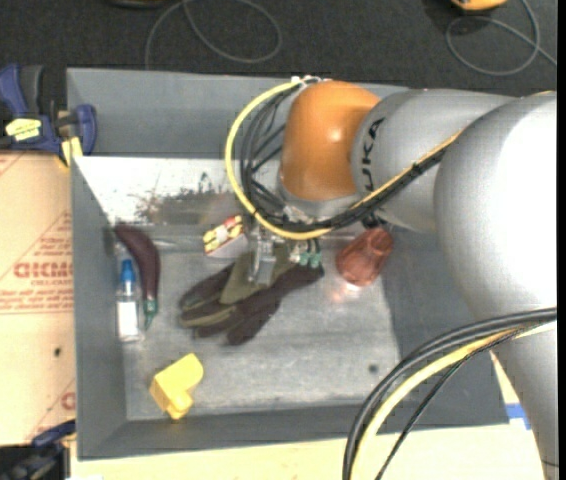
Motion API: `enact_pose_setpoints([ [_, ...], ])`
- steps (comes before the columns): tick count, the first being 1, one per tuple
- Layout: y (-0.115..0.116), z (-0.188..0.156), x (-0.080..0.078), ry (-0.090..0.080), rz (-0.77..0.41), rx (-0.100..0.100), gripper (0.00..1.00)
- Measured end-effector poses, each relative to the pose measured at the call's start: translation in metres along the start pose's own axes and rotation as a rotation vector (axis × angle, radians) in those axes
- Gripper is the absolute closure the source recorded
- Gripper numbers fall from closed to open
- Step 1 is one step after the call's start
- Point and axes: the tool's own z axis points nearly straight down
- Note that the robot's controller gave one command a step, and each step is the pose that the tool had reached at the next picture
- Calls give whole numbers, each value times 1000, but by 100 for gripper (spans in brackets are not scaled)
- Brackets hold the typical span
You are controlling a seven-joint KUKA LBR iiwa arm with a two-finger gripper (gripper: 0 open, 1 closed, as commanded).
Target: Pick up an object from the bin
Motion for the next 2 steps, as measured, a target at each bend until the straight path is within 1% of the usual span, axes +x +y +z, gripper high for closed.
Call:
enact_pose_setpoints([
  [1, 16, -19, 4, -7, -290, -1, 100],
  [2, 26, -6, 0, -9, -357, -4, 100],
])
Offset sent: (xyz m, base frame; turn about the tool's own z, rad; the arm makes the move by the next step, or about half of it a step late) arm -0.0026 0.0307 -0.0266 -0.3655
